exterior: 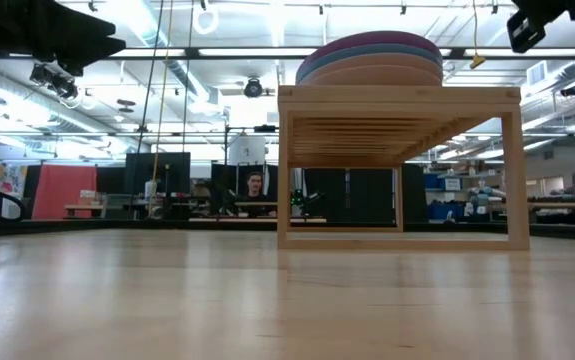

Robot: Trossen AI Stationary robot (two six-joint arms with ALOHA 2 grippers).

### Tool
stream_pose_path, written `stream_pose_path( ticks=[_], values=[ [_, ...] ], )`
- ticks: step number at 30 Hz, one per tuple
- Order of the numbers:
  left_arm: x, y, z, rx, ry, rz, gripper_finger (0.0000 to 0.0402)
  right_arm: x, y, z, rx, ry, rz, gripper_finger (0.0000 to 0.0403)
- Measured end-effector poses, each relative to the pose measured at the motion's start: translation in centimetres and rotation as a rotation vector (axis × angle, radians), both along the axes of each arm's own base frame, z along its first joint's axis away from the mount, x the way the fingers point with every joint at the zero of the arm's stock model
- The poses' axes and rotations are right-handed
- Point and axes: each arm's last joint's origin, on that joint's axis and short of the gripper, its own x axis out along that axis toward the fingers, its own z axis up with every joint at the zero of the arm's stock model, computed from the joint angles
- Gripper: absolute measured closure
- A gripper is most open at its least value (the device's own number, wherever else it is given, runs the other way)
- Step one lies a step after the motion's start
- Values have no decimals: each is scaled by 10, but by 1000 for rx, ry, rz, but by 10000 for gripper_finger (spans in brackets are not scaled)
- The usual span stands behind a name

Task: Place and stack plates onto a shelf
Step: Return to Home Position

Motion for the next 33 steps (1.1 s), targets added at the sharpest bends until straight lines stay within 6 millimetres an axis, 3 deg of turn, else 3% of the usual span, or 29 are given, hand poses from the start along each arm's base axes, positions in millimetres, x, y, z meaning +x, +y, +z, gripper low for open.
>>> stream_pose_path(
  ticks=[5,10,20,33],
  values=[
    [3,0,-4,-10,-25,0,173,2,0,-15,5,-40,0,254],
    [14,-1,-28,4,-51,17,173,8,2,-30,11,-76,7,254],
    [21,1,-54,14,-26,66,173,22,5,-61,25,-110,25,254],
    [21,8,-56,-5,-21,131,173,32,0,-92,-12,-89,-53,254]
  ],
)
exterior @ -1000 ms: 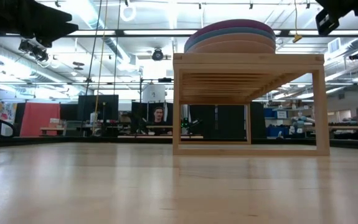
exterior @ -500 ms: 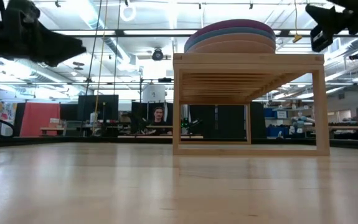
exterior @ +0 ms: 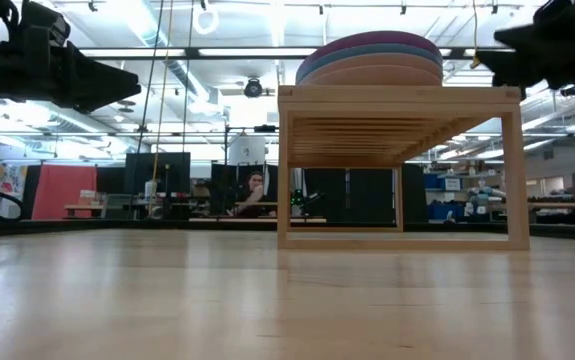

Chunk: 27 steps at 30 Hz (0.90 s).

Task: Place and stack plates onto a shelf
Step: Return to Home Position

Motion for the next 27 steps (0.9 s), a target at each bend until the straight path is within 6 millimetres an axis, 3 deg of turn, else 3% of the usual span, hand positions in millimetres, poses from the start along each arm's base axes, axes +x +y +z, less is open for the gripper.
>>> stream_pose_path(
  ticks=[8,20,27],
  values=[
    [0,0,0,0,1,-1,173,3,-6,-19,-13,81,-66,254],
    [0,0,-2,-1,20,-2,173,-1,-12,-12,-34,9,-75,254],
    [0,0,-3,-5,28,-2,173,-1,-14,-16,-34,60,-60,254]
  ],
)
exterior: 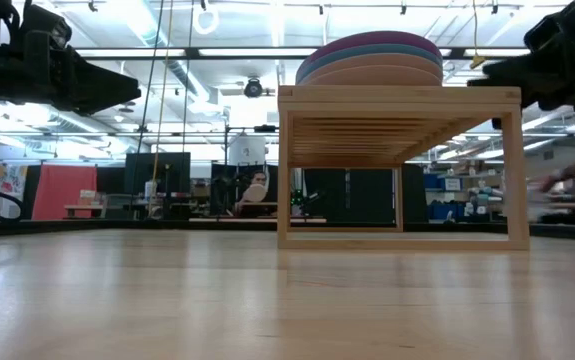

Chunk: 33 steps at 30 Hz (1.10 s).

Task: Place and stack plates onto a shelf
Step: Return to Home Position

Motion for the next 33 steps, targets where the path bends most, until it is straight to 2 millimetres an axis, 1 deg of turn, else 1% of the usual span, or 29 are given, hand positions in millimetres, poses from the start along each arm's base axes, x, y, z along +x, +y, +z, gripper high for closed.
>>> stream_pose_path(
  ticks=[3,10,14,20,33],
  values=[
    [0,0,0,0,2,0,173,0,-1,-4,0,41,-35,254],
    [0,0,-1,32,27,2,173,1,-4,-5,-3,54,-119,254],
    [0,0,-1,77,45,6,173,1,-4,-5,-3,54,-119,254],
    [0,0,1,77,14,9,173,1,-4,-5,-3,54,-119,254],
    [0,0,2,78,6,9,173,1,-4,-5,-3,54,-119,254]
  ],
)
